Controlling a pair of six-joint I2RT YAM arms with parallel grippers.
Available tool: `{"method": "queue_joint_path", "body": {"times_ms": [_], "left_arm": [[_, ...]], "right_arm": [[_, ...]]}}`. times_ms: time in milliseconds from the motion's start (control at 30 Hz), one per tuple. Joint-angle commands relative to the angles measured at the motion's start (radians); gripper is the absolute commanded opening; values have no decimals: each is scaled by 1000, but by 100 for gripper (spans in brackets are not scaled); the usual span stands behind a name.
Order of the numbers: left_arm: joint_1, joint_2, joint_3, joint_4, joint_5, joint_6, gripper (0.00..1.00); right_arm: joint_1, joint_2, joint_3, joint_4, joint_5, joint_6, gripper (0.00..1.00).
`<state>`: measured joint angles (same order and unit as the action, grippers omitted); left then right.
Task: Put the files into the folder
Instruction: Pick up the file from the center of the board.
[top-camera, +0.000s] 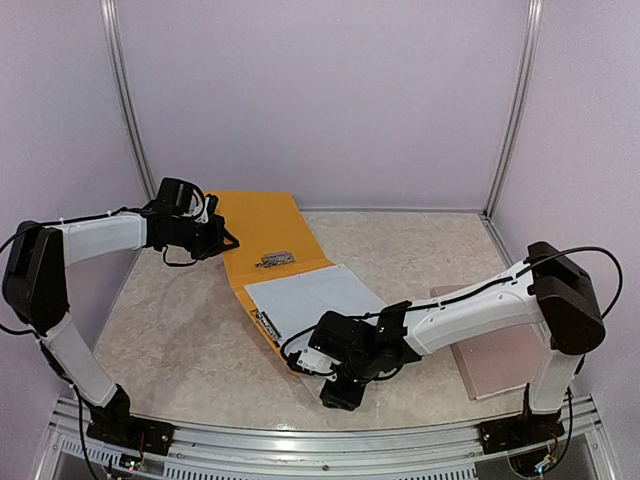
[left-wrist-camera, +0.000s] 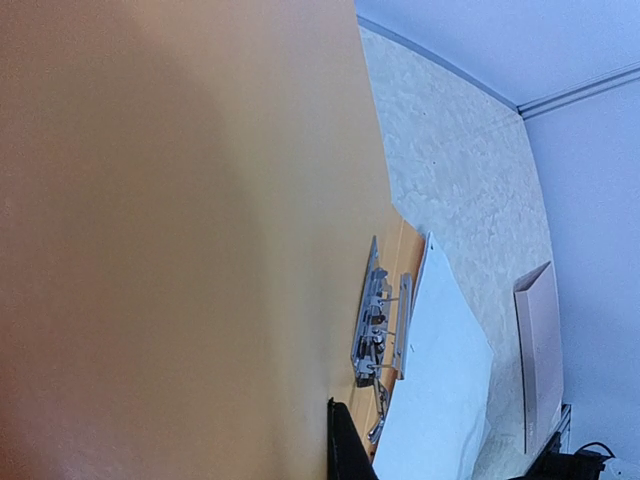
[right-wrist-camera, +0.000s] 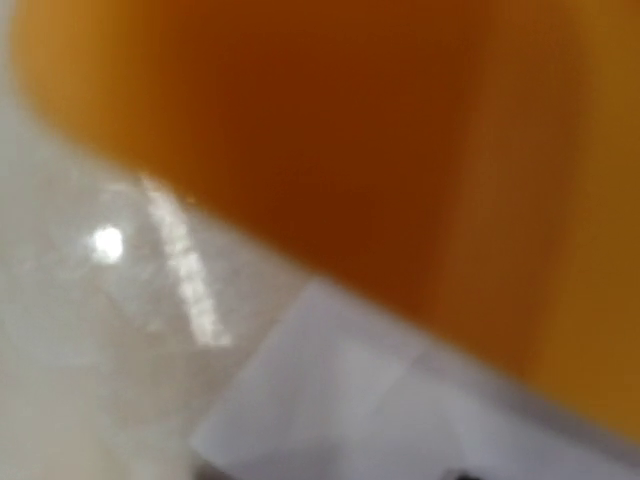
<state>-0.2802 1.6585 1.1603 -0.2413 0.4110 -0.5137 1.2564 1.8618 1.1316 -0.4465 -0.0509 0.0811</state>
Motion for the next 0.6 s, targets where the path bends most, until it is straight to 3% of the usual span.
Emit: {"method": "queue_joint_path", "body": {"times_ms": [0, 467, 567], "left_arm": [[9, -12, 1, -35, 6, 20, 0], [17, -40, -23, -36, 18, 23, 0], [19, -42, -24, -35, 19, 24, 0]], "right_arm": [[15, 58, 22, -47, 22, -13, 51], [24, 80, 31, -69, 28, -27, 6], [41, 48, 34, -70, 18, -50, 3]]}}
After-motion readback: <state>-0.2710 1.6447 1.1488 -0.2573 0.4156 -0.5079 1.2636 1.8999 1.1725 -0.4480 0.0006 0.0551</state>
